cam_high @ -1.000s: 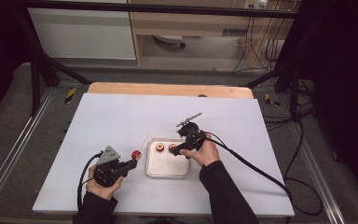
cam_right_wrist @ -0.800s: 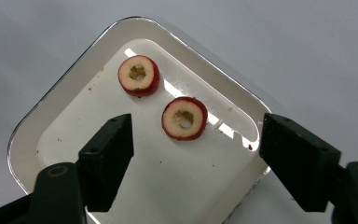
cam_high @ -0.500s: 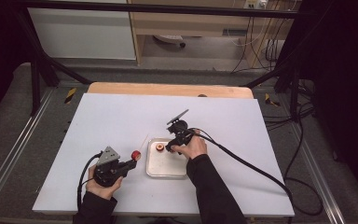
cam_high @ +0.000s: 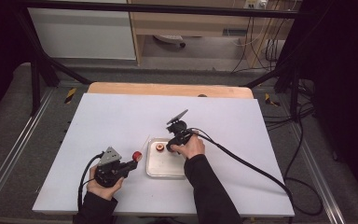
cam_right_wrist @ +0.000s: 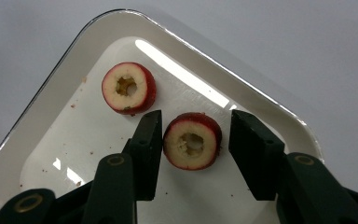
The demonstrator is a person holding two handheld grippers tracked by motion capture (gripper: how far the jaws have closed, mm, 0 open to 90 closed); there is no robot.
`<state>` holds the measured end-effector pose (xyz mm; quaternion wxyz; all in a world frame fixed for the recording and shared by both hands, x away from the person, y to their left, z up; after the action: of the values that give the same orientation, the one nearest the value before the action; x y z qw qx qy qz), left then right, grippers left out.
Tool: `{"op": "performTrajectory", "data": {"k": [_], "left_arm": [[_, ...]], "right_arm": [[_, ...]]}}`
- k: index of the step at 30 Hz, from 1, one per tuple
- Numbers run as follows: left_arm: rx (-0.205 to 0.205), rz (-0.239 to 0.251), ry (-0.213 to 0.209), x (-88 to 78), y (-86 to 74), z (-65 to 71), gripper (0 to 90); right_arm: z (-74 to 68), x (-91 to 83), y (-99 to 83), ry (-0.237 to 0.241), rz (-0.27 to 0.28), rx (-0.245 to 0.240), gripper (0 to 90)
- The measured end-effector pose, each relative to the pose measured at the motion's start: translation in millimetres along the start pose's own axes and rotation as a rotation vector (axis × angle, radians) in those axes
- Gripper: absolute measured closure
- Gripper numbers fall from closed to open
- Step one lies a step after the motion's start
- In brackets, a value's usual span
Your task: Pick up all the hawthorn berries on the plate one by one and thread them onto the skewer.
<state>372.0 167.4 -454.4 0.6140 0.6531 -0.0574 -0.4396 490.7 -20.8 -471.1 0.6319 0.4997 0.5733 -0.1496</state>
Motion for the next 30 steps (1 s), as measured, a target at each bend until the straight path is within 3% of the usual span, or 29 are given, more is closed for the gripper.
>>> {"op": "performTrajectory", "data": {"k": [13, 20, 30], "left_arm": [[0.003, 0.004, -0.001, -0.9, 0.8, 0.4, 88.0], [0.008, 0.016, 0.003, -3.1, 2.2, 2.0, 88.0], [0.011, 0.057, -0.007, -8.5, 7.2, 9.5, 88.0]], "right_arm": [[-1.3, -1.0, -0.9, 0.012, -0.007, 0.041, 59.7], [-10.9, -30.6, 6.1, 0.082, 0.108, 0.092, 59.8], [-17.6, -69.2, 6.9, 0.264, 0.350, 0.233, 59.9]]}}
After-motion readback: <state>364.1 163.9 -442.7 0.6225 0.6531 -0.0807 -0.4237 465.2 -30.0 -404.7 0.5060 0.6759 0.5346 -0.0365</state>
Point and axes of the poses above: each handheld gripper's, and its own axes: x roughly forward along the jaws, y roughly out of its top, z roughly to its right, the point moved 6 cm from there along x, roughly forward along the jaws, and after that the axes turned 4 degrees about z, right-handed, at the moved point
